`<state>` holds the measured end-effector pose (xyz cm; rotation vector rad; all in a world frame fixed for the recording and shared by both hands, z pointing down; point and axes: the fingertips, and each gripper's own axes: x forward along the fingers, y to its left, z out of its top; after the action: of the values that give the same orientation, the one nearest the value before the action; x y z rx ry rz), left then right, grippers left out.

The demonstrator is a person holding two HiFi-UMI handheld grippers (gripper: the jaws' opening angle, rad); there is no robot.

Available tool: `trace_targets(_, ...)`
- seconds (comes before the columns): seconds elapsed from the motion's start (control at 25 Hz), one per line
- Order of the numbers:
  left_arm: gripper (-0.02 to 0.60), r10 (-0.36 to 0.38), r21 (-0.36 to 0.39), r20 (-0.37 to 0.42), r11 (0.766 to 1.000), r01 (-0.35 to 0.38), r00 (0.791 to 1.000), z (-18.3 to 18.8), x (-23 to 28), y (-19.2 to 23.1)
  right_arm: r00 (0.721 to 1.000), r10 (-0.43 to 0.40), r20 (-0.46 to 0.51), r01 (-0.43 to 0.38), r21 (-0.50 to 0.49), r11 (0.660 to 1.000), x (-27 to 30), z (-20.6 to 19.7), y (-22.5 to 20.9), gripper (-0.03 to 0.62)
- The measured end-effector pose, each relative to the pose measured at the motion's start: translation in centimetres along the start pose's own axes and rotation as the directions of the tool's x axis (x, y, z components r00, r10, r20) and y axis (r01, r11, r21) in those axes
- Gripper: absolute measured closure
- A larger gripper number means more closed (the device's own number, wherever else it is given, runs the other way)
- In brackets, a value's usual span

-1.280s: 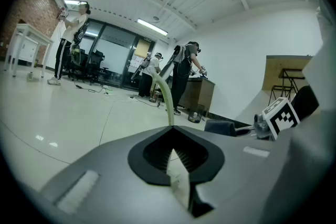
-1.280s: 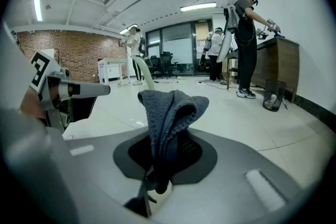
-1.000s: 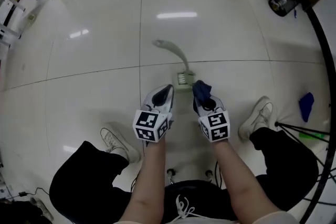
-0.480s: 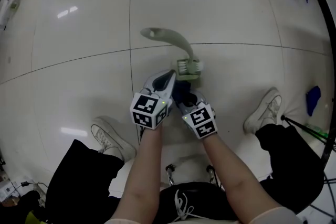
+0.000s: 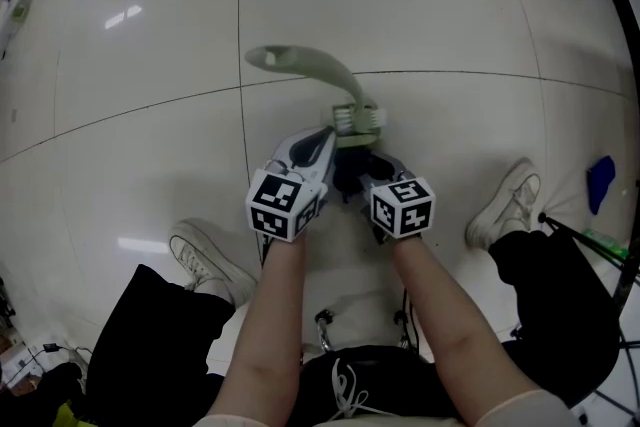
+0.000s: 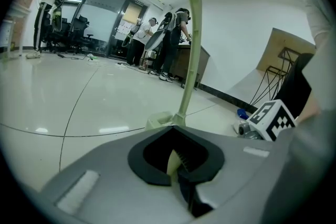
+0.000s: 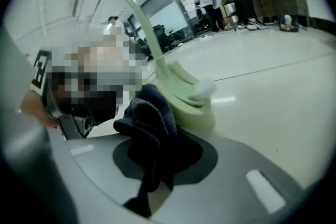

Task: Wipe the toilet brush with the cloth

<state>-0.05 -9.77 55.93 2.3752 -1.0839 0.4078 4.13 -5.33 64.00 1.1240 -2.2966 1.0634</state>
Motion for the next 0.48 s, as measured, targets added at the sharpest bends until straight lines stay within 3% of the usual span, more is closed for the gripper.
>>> trace_targets(0.12, 0.575, 0.008, -0.013, 0.005, 1.0, -0.007, 1.0, 0.0, -0.1, 0.0, 0.999, -0.025, 0.026, 0.02, 0.191, 0.981, -0.8, -0.5, -2.3, 0.525)
trace_targets(0.2, 0.575, 0.016, -0.003, -0.002, 1.0, -0.016, 1.0, 0.0, 0.0, 0.0, 0.997, -0.07, 0.026, 0.061, 0.256, 0.965, -1.5, -1.0, -4.1, 0.525)
trace_targets(0.48, 0.575, 0.059, -0.024, -0.018, 0.998, -0.06, 0.998, 0.1, 0.2, 0.2, 0.976, -0.216, 0.0, 0.211, 0.213, 0.954, -4.7, 0.4, -10.1, 0.528)
